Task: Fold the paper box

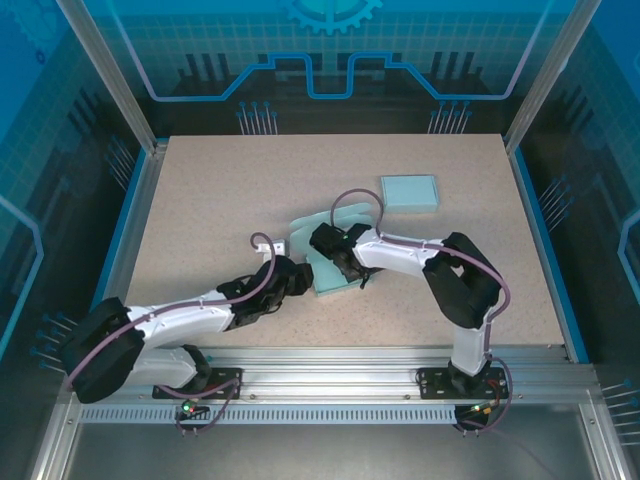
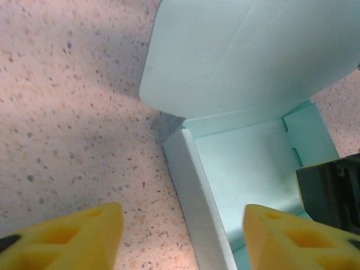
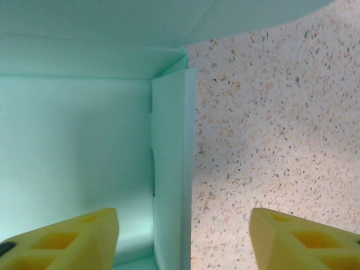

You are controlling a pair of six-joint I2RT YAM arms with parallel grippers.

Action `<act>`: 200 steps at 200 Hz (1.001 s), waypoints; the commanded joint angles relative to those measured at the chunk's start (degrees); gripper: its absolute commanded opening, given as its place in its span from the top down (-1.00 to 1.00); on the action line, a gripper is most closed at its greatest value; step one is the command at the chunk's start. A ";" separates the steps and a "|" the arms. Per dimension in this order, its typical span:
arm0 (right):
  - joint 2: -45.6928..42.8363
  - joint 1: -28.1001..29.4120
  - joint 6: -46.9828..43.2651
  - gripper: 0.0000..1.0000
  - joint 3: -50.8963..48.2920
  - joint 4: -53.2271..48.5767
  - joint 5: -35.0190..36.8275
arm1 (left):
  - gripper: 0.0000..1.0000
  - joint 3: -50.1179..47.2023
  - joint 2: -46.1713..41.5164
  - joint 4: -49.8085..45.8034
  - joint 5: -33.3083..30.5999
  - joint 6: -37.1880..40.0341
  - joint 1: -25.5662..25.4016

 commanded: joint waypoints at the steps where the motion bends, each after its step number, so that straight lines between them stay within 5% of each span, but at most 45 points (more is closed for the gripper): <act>1: -6.68 0.79 -2.30 -0.42 -0.86 0.17 -2.42 | -0.41 4.89 -3.42 -7.30 -3.44 12.21 -0.33; 36: -16.26 -0.92 -6.56 -1.00 -2.62 1.61 -5.59 | -0.80 12.97 -3.76 -19.88 -6.68 26.91 0.25; 60: -22.72 -5.09 -11.44 -1.00 -5.03 5.20 -11.98 | -0.85 15.50 -2.85 -20.82 -4.28 34.02 2.64; 114: -29.70 -19.70 -20.30 -1.00 -11.84 17.26 -33.89 | -0.73 14.83 -3.47 -17.22 10.09 35.82 13.84; 143: -27.69 -23.88 -24.46 -1.00 -12.24 22.99 -42.65 | -0.69 15.37 -2.07 -15.36 15.45 40.24 15.34; 200: -18.17 -26.86 -32.57 -0.90 -8.80 27.09 -48.69 | -0.54 18.97 5.87 -15.85 18.01 44.98 17.29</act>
